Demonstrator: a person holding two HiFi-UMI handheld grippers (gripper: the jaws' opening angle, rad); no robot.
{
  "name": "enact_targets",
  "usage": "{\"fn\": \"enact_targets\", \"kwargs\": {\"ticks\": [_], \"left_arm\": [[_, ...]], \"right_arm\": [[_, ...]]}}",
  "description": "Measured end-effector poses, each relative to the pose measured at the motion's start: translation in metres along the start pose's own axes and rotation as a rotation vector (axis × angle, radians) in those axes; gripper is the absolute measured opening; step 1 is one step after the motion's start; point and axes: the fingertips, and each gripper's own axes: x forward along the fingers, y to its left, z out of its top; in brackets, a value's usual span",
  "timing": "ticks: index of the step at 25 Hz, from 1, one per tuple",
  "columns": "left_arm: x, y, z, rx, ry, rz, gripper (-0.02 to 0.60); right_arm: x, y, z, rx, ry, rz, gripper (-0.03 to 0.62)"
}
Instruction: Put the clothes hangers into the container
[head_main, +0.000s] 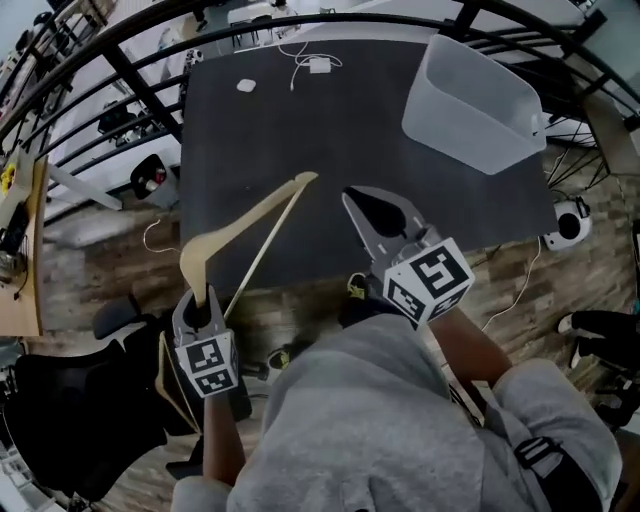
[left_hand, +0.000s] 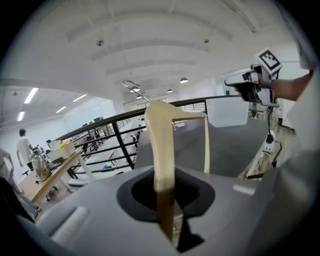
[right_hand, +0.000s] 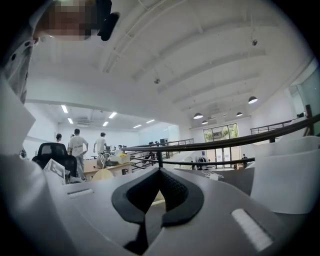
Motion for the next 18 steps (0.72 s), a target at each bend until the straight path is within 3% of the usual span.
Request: {"fn": "enact_targets", "kwargs": {"ticks": [8, 18], "left_arm": [[0.071, -0.089, 0.094, 0.115, -0.068, -0.098, 0.052], [0.144, -0.19, 0.214, 0.302, -0.166, -0.191, 0.052]], "right_arm": [[-0.059, -0.126, -0.003, 0.027, -0.022, -0.147, -0.003], [-0.109, -0.241, -0.002, 0.073, -0.063, -0.262, -0.003]]}}
